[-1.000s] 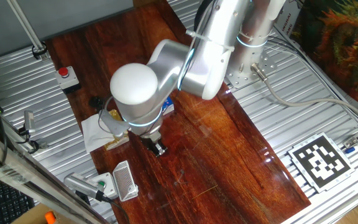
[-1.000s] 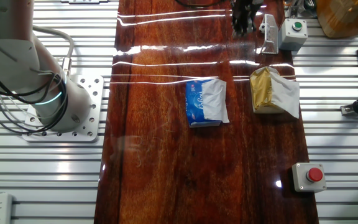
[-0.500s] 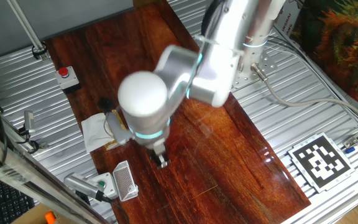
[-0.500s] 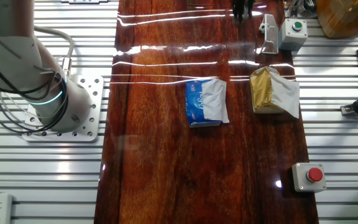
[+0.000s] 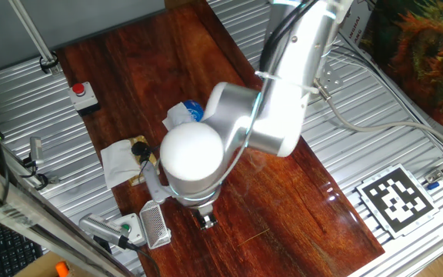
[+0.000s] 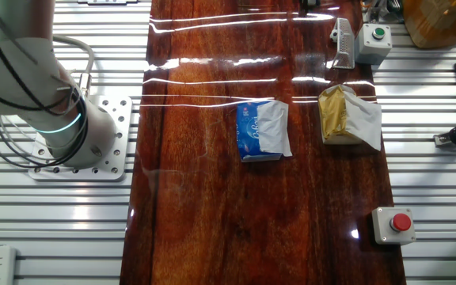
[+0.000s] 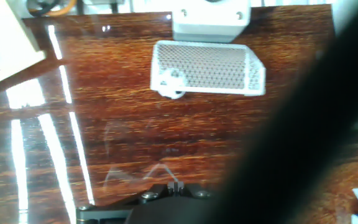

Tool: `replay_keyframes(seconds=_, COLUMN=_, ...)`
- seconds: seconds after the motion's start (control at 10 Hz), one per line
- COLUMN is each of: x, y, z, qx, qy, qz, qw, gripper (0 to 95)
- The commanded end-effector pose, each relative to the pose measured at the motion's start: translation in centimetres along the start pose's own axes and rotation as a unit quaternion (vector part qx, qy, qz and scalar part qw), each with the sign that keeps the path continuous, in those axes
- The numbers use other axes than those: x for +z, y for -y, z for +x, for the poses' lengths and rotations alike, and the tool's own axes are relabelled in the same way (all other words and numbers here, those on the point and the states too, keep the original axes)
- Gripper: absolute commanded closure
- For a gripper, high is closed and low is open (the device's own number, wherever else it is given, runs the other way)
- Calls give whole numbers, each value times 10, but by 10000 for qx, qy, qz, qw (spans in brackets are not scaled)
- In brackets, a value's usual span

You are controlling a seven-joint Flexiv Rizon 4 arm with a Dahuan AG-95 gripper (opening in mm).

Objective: Push the soccer ball into the goal

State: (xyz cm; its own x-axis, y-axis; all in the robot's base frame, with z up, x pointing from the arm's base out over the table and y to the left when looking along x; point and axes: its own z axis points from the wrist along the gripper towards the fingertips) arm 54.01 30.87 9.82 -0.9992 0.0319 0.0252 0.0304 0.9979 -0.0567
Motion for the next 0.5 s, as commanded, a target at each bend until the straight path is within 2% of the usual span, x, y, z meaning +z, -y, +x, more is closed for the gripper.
replay_keyframes(seconds=0.1, x=-2, y=-10, z=-1, qx=-328, qy=-10, qz=-83, qw=9994, gripper=950)
replay_keyframes(seconds=0.3, x=2, y=-20, z=-4, qx=-397, qy=-24, qz=-92, qw=9992, gripper=950)
replay_keyframes(seconds=0.5, x=2, y=-24, z=-1, qx=-437, qy=-5, qz=-81, qw=9990, gripper=950)
